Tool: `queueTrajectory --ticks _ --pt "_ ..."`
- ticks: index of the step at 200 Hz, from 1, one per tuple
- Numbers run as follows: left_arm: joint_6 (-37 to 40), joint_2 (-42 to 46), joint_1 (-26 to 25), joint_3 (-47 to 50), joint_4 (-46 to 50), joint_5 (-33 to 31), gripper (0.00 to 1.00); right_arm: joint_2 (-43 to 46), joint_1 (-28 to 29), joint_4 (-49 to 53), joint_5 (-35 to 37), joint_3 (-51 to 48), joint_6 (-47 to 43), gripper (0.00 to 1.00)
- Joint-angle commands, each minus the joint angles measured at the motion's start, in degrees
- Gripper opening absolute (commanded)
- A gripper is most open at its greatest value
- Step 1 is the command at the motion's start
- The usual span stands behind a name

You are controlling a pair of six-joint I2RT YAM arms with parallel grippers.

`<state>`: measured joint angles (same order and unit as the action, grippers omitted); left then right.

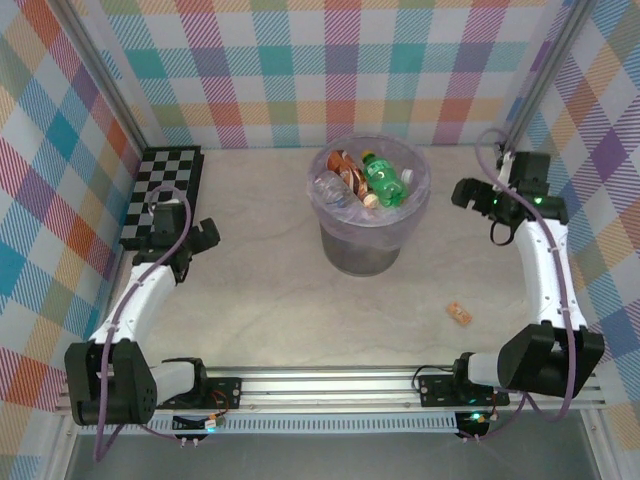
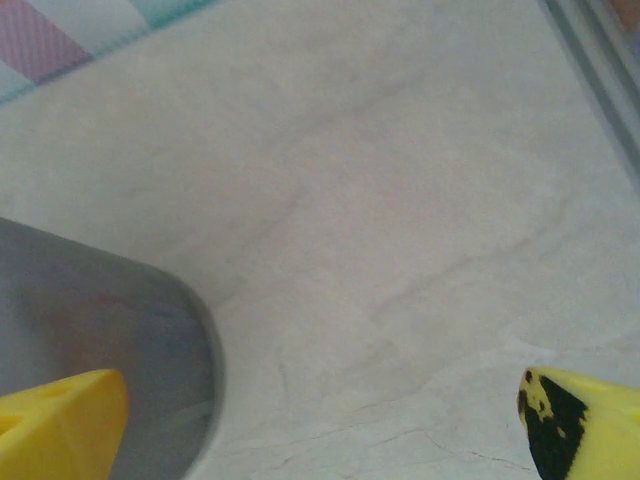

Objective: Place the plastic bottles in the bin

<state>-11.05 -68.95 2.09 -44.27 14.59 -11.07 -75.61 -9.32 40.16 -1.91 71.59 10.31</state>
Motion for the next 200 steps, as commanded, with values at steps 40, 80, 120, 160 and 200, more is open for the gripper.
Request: queueTrajectory --ticks 40,80,120,160,200 --pt "3.45 -5.3 0.72 9.69 -24.55 -2.64 1.0 -2.47 0.46 -28.77 1.81 -22.54 6.41 1.0" --pt "5.07 -10.73 0.72 12.54 -36.22 -1.35 1.0 -7.3 3.59 -41.38 3.17 -29.03 3.62 1.0" --pt "4.64 -15.35 0.73 12.38 -39.61 -1.11 1.0 -11.18 7.99 -51.59 8.37 -32.27 0.2 0.99" --pt "3.93 -14.84 0.68 14.39 -44.09 1.54 1.0 -12.23 11.66 -61.37 13.76 -34.5 -6.33 0.99" --pt "3.31 -16.78 0.64 14.7 -47.5 3.21 1.0 -12.51 14.14 -70.17 16.21 -38.39 -9.33 0.99"
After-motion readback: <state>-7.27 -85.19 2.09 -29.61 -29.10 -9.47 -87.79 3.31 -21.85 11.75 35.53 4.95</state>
